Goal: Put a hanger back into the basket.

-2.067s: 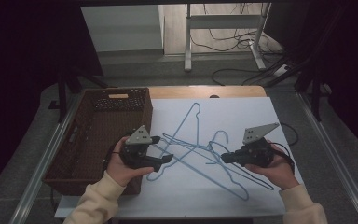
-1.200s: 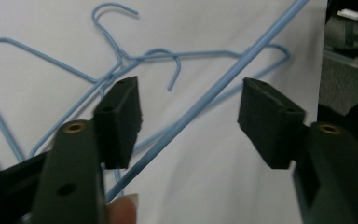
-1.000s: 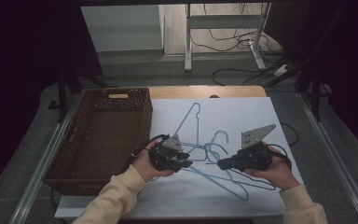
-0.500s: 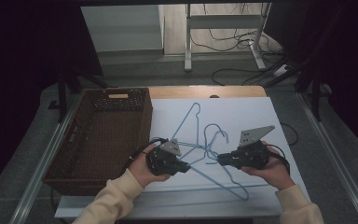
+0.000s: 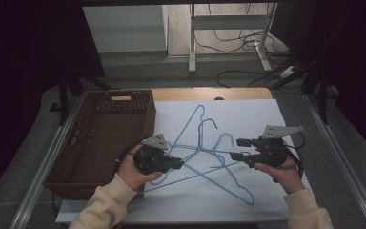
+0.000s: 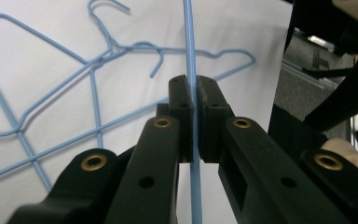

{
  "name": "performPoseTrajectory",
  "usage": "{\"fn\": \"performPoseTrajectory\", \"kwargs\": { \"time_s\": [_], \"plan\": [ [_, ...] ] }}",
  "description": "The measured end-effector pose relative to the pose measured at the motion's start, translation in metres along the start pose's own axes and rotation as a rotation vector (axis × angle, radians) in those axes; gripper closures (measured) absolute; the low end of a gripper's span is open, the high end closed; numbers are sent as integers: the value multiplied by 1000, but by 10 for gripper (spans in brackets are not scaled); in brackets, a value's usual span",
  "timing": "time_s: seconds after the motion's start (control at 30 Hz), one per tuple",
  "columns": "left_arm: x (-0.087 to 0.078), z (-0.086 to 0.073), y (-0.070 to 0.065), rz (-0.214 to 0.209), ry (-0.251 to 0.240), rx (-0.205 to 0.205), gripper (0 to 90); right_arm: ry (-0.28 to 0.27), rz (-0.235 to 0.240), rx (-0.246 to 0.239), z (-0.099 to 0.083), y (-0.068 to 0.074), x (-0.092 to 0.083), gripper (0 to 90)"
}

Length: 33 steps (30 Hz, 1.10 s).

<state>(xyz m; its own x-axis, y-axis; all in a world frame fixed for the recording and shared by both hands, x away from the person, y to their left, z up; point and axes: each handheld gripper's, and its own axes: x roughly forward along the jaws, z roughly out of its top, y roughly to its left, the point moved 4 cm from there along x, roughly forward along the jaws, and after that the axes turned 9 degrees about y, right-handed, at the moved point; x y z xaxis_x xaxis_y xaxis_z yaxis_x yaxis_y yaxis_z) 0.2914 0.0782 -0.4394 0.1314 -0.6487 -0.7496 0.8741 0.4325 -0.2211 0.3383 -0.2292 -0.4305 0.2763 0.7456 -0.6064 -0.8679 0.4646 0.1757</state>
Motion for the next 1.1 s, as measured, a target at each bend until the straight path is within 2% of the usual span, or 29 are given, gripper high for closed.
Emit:
{"fn": "performPoseTrajectory", "kwargs": {
  "time_s": [0.17, 0.33, 0.5, 0.6, 0.83, 1.1],
  "plan": [
    [-13, -3, 4, 17, -35, -13, 862, 1, -28, 4, -3, -3, 1, 326],
    [-29, -9, 11, 47, -88, -54, 862, 1, -50, 16, -6, -6, 0, 286],
    [-46, -15, 18, 52, -140, -92, 861, -1, -70, 31, -10, -9, -1, 263],
    [-59, -18, 20, 50, -175, -101, 861, 4, -78, 45, -14, -11, -1, 256],
    [-90, -26, 26, 88, -239, -129, 862, 26, -88, 75, -30, -14, -1, 251],
    [-109, -37, 37, 119, -282, -171, 862, 48, -92, 86, -35, -18, 2, 251]
  ]
}}
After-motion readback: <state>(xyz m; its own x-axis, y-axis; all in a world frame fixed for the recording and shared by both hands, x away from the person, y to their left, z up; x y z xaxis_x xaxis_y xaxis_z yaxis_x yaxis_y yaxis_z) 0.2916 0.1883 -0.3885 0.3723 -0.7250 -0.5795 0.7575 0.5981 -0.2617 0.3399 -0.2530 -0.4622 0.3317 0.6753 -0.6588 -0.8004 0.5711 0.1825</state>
